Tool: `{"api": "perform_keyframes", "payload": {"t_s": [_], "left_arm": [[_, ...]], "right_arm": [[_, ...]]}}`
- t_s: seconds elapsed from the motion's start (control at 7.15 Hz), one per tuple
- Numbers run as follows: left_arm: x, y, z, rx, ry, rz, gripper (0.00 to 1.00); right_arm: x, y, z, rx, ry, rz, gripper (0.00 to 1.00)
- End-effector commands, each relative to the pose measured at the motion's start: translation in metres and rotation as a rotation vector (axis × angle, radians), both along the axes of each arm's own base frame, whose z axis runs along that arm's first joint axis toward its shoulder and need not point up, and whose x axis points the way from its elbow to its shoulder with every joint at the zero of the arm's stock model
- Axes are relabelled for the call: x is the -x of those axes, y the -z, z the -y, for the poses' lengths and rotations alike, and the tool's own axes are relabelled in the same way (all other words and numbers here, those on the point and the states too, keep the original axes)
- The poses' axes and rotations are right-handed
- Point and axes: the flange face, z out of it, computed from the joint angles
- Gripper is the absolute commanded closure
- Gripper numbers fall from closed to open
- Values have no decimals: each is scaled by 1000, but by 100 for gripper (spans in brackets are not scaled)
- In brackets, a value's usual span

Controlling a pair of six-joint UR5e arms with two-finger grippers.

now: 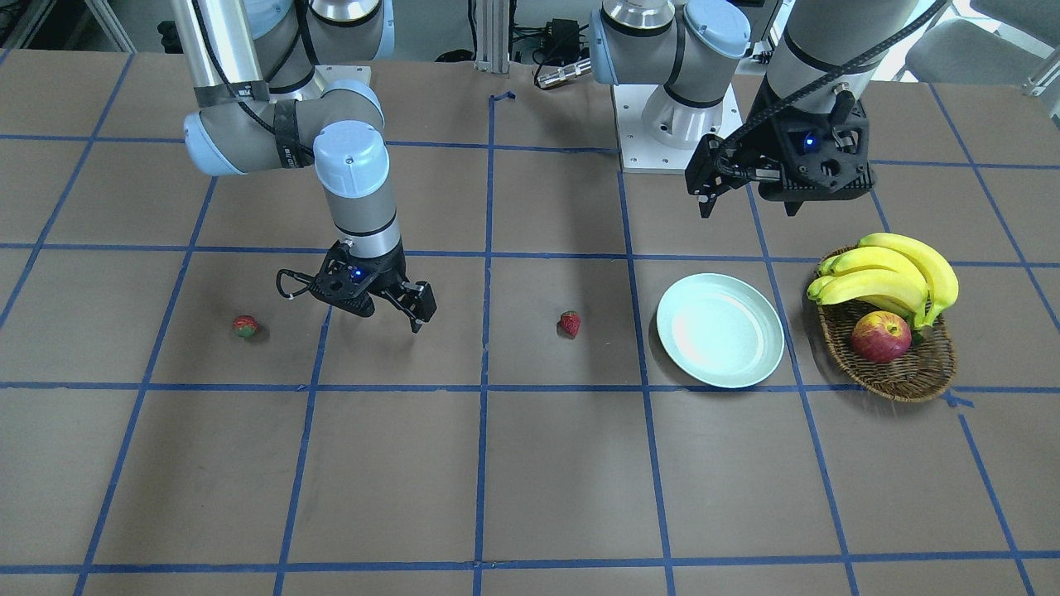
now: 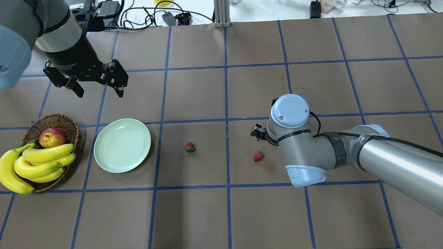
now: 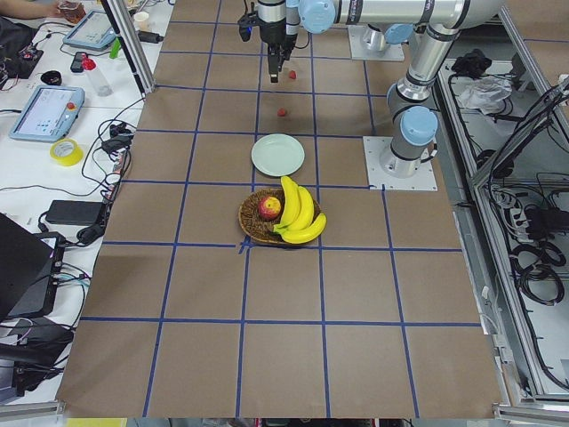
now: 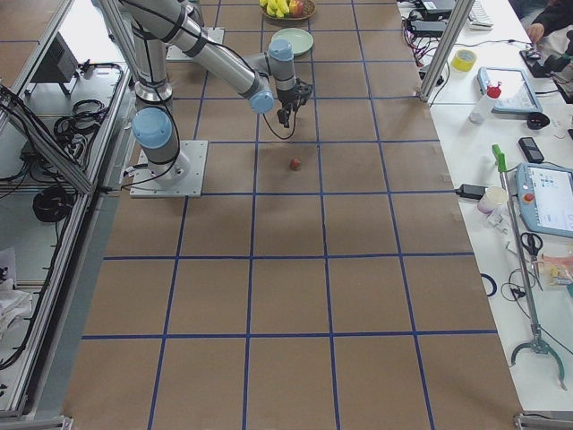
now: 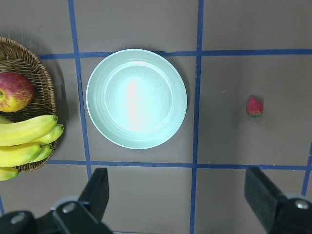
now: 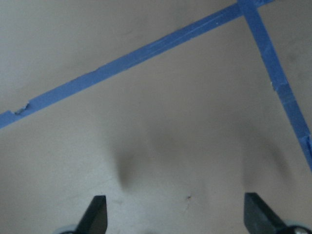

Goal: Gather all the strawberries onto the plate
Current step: 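Move the right gripper to the next strawberry and grasp it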

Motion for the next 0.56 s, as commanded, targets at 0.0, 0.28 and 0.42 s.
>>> {"api": "perform_keyframes", "payload": {"t_s": [0.0,0.28,0.42], "left_arm": [[0,0,0,0,1,1,0],[0,2,0,-8,0,1,0],[-2,7,-2,-13,2,23,0]], "right_arm": [[-33,-1,-19,2,4,18,0],[-42,1,-26,-6,-27,5,5],[-41,1,-26,-2,-77,-11,20]]}}
